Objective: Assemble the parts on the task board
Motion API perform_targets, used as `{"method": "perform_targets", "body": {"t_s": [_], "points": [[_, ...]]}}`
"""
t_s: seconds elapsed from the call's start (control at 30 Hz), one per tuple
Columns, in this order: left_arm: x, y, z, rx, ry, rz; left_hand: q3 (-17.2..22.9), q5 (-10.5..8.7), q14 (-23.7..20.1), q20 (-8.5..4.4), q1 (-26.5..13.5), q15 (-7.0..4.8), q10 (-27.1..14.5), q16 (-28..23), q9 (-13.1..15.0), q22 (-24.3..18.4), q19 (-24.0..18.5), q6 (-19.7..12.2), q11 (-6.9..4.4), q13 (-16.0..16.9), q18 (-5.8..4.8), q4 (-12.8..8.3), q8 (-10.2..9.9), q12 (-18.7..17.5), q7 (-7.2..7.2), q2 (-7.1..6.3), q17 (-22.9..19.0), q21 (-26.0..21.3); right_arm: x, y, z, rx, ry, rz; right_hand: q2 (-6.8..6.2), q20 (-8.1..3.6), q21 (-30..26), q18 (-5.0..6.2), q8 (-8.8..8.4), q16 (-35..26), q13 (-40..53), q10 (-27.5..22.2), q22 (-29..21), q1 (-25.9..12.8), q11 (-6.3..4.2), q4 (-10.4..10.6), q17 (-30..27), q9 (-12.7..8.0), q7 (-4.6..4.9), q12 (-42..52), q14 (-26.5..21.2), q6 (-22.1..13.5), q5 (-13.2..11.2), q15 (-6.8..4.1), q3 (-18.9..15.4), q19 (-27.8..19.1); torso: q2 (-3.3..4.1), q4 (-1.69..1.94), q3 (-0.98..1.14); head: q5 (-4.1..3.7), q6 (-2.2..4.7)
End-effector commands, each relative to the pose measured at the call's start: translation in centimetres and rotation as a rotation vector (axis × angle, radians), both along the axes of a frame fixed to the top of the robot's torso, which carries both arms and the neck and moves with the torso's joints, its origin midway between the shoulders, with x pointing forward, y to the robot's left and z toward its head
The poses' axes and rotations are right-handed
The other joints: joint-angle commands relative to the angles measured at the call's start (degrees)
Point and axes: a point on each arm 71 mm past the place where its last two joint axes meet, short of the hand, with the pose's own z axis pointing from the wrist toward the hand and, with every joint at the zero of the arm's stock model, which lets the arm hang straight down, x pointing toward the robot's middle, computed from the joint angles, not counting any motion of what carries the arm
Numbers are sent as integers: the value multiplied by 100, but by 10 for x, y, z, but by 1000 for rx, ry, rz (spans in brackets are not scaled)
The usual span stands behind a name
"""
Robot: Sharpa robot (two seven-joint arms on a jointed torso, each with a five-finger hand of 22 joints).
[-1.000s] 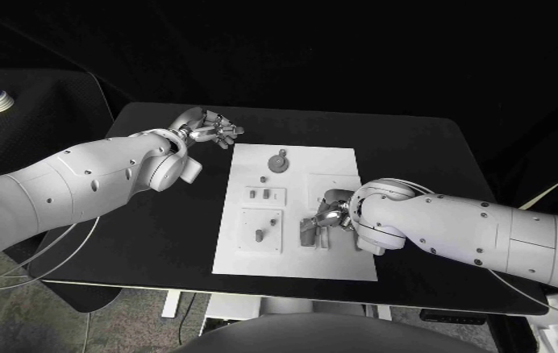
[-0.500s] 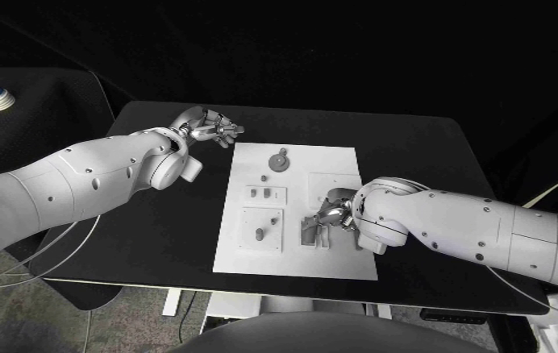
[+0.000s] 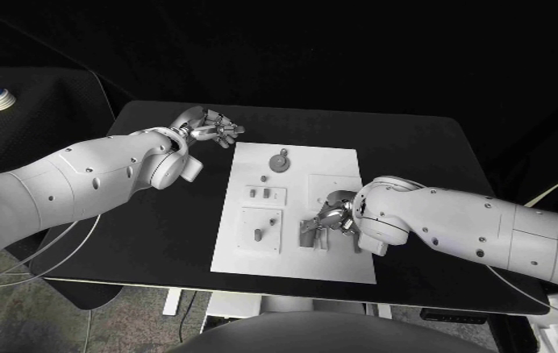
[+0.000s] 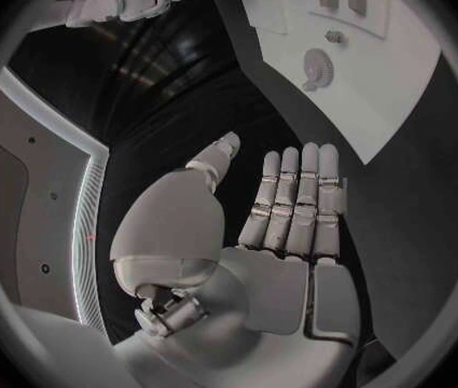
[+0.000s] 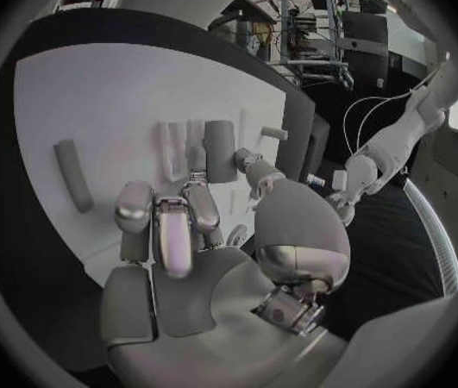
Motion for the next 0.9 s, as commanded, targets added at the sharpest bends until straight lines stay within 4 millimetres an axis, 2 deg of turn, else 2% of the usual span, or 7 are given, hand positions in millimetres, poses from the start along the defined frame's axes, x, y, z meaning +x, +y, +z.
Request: {"method": "perform_targets", "body": {"t_s": [0.03, 0.2, 0.37, 0.47, 0.67, 0.9], "points": [[0, -2, 0, -3, 4, -16, -9, 17, -27, -14, -29, 2, -1, -24, -1, -5, -45, 16, 8, 3, 60, 35, -20, -26, -21, 38, -8, -22, -5, 4, -3, 8, 39, 41, 305, -32, 699, 136, 35, 20, 8, 2, 6, 361, -38, -342, 12, 9, 234, 22, 477, 241, 15, -20, 380, -5, 1, -1, -1, 6, -3], [0, -2, 0, 0, 9, -18, -10, 17, -29, -14, -29, 2, -3, -25, -2, -5, -46, 15, 8, 3, 60, 35, -20, -28, -21, 37, -8, -23, -3, 7, -1, -14, -26, 65, 275, -29, 698, 136, 31, 18, 9, 0, 7, 357, -35, -338, 8, 8, 235, 21, 473, 238, 13, -19, 375, -9, 2, 3, 3, 18, -1], [0, -2, 0, 1, 8, -18, -12, 16, -34, -13, -31, 3, -9, -29, -2, -6, -50, 14, 9, 2, 58, 35, -21, -34, -20, 34, -11, -25, 1, 3, 1, -22, -73, 47, -27, 6, 691, 136, -14, -3, 18, -18, 19, 168, -15, -235, -31, -5, 252, 1, 447, 190, -54, -15, 271, -21, 0, 2, -2, 22, 4], [0, -2, 0, 2, 8, -18, -13, 16, -37, -13, -32, 4, -11, -31, -2, -6, -52, 14, 10, 1, 58, 35, -22, -36, -20, 33, -12, -27, 2, 0, 1, -23, -95, 39, -312, 29, 672, 136, -95, -22, 33, -52, 20, -304, -2, -31, -39, -24, 276, -28, 437, 68, -85, -21, 127, -17, 0, -2, -2, 28, 6], [0, -2, 0, 2, 9, -17, -14, 16, -41, -13, -33, 4, -15, -34, -2, -6, -55, 13, 10, 0, 57, 36, -22, -40, -20, 31, -13, -28, 1, -1, 3, -11, -109, 34, -447, 29, 649, 136, -148, -40, 50, -92, 13, -780, 1, 162, -41, -38, 292, -49, 422, -17, -86, -26, 47, -24, 0, -1, 0, 28, 17], [0, -2, 0, 3, 9, -17, -15, 16, -44, -13, -34, 5, -17, -36, -3, -7, -57, 13, 10, 0, 56, 36, -23, -42, -20, 31, -14, -30, 0, -4, 4, -9, -117, 32, -481, 26, 644, 136, -150, -44, 56, -98, 11, -953, -1, 235, -42, -36, 290, -52, 419, -19, -84, -27, 27, -27, 2, -1, 1, 29, 19]]}}
